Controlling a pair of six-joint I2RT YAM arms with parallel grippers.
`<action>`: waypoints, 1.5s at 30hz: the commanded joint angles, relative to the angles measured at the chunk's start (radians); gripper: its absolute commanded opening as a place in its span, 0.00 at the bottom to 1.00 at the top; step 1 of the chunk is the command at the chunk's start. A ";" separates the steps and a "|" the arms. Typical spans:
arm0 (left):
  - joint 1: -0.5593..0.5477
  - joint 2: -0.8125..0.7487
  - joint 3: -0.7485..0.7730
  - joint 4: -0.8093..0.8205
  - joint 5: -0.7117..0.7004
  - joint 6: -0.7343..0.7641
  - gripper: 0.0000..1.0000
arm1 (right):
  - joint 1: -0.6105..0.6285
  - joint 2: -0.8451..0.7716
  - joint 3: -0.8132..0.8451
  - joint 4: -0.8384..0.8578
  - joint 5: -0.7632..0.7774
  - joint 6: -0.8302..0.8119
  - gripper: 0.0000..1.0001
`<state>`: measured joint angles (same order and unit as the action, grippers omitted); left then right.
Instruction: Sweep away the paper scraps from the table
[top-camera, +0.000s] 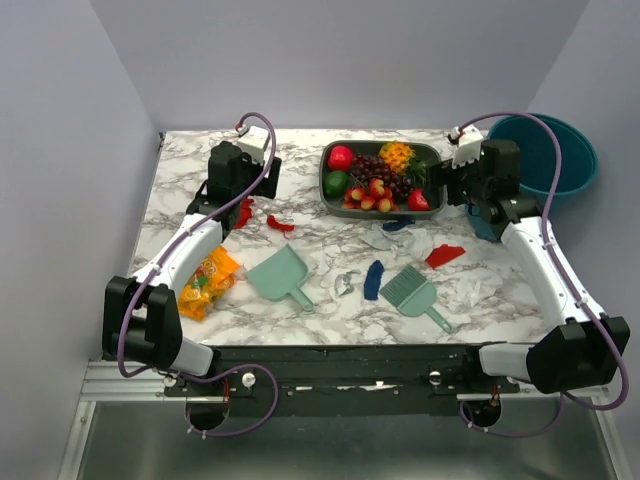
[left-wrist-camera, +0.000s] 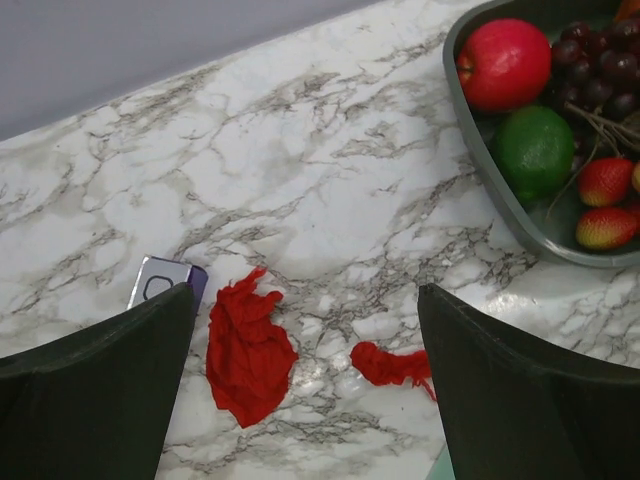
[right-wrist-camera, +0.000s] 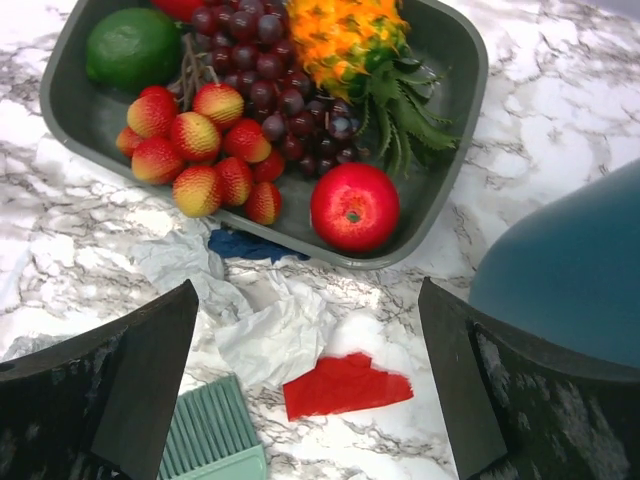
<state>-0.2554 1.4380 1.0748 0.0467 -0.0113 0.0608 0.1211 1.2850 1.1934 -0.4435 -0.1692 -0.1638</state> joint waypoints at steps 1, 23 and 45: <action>0.002 -0.021 0.005 -0.103 0.148 0.060 0.99 | 0.026 -0.006 -0.003 0.002 -0.042 -0.069 1.00; -0.004 0.010 -0.006 -0.551 0.390 0.263 0.98 | 0.229 0.027 -0.158 -0.340 -0.265 -0.628 0.66; -0.018 0.084 0.045 -0.564 0.387 0.263 0.98 | 0.227 -0.058 -0.580 -0.393 0.014 -0.686 0.64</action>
<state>-0.2687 1.5234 1.0962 -0.5007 0.3553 0.3080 0.3496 1.2030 0.6170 -0.8574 -0.1722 -0.8391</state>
